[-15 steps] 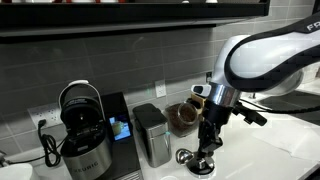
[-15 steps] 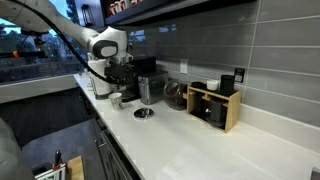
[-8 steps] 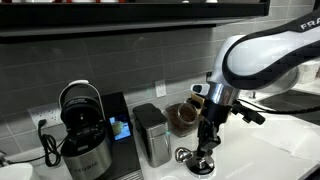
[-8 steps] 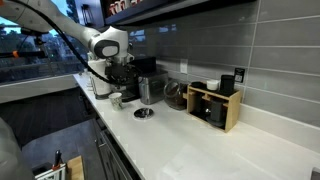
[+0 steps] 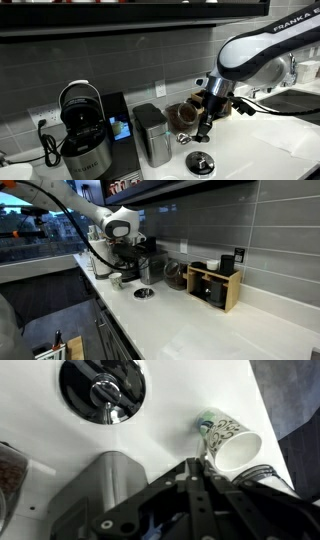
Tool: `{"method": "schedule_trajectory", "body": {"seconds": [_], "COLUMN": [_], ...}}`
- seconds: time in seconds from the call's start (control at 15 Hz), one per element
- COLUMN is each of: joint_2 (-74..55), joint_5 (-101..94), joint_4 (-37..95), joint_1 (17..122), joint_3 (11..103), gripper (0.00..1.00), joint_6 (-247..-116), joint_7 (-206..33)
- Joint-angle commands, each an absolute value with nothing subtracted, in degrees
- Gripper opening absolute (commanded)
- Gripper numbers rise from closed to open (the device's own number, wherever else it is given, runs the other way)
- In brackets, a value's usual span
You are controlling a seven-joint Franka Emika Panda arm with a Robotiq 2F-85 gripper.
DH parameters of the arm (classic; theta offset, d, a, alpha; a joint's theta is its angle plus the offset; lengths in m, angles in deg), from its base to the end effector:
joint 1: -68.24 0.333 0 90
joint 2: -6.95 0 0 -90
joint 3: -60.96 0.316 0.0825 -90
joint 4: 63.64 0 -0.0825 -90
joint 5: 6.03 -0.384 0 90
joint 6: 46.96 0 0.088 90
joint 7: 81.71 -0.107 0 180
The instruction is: Use the spoon to put some contents of the jar in the cup
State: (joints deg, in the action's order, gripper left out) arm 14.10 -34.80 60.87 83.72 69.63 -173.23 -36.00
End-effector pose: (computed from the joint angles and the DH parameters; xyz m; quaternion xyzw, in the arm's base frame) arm 0.4735 0.2324 0.4642 -0.8683 -0.4467 -0.1123 0.1841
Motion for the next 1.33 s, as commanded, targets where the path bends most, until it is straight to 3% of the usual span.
{"method": "schedule_trajectory", "body": {"seconds": [0.0, 0.8, 1.27], "joint_2": [9.98, 1.24, 1.54], "joint_5": [-35.66, -35.09, -34.48], "joint_4": [58.18, 54.11, 54.30], "joint_1": [81.84, 77.29, 76.59], "joint_3": [69.34, 69.75, 70.48], "gripper": [0.01, 0.01, 0.04], "joint_6": [-176.72, -192.48, -191.91], "joint_7": [-42.03, -60.30, -58.95]}}
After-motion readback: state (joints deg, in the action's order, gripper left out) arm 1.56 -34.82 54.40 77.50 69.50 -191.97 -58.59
